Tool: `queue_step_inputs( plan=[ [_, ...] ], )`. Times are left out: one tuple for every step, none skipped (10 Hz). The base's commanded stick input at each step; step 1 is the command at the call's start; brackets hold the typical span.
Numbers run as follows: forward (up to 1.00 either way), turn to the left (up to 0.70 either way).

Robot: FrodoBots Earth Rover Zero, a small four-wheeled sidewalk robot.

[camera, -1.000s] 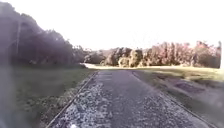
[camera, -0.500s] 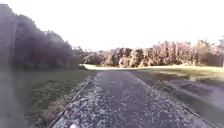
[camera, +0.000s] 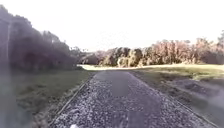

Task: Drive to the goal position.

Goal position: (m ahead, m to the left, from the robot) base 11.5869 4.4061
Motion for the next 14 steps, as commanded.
queue_step_inputs(
  plan=[
    [0.7, 0.0],
    [0.7, 0.0],
    [0.7, 0.0],
    [0.7, 0.0],
    [0.7, 0.0],
    [0.7, 0.0],
    [0.7, 0.0],
    [0.7, 0.0],
    [0.7, 0.0],
    [0.7, 0.0],
    [0.7, 0.0],
    [0.7, 0.0],
    [0.7, 0.0],
    [0.7, 0.0]
  ],
)
